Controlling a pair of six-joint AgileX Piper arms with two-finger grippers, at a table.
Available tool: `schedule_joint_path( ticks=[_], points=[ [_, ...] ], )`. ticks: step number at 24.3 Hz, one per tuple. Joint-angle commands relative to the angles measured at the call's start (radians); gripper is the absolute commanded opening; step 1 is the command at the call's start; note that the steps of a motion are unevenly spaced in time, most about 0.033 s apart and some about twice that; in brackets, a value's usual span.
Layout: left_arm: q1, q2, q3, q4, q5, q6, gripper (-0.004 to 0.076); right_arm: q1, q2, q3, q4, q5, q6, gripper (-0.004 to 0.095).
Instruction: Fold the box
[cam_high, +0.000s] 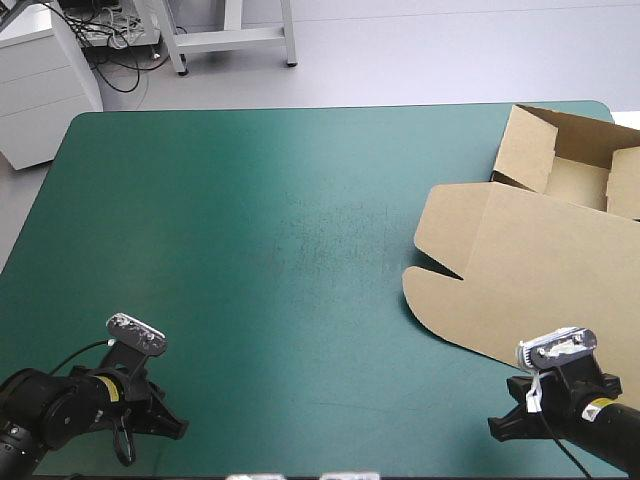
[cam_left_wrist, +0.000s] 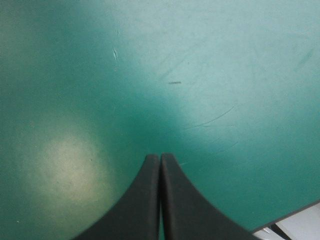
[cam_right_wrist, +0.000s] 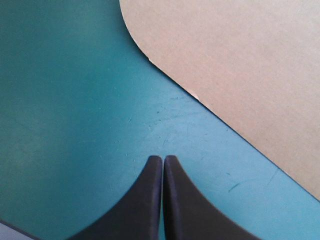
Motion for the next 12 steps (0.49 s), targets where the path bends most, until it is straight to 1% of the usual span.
schedule_joint_path(
  ticks=[1, 3, 5, 9, 12],
  points=[
    [-0.001, -0.002, 0.002, -0.008, -0.038, -0.004, -0.0032, 0.001, -0.020, 0.013, 0.021, -0.064, -0.017, -0.0008],
    [-0.001, -0.002, 0.024, -0.006, -0.040, -0.004, -0.0032, 0.001, -0.035, 0.041, 0.021, -0.088, -0.008, -0.0008],
    [-0.001, -0.002, 0.036, -0.012, -0.048, -0.004, -0.0032, 0.001, -0.035, 0.041, 0.021, -0.088, -0.008, -0.0008],
    [-0.001, -0.002, 0.045, -0.015, -0.003, -0.004, -0.0032, 0.001, -0.035, 0.041, 0.021, -0.088, -0.008, -0.0008],
    [-0.001, -0.002, 0.045, -0.026, -0.004, -0.004, -0.0032, 0.001, -0.035, 0.041, 0.021, -0.088, -0.008, -0.0008]
  ],
)
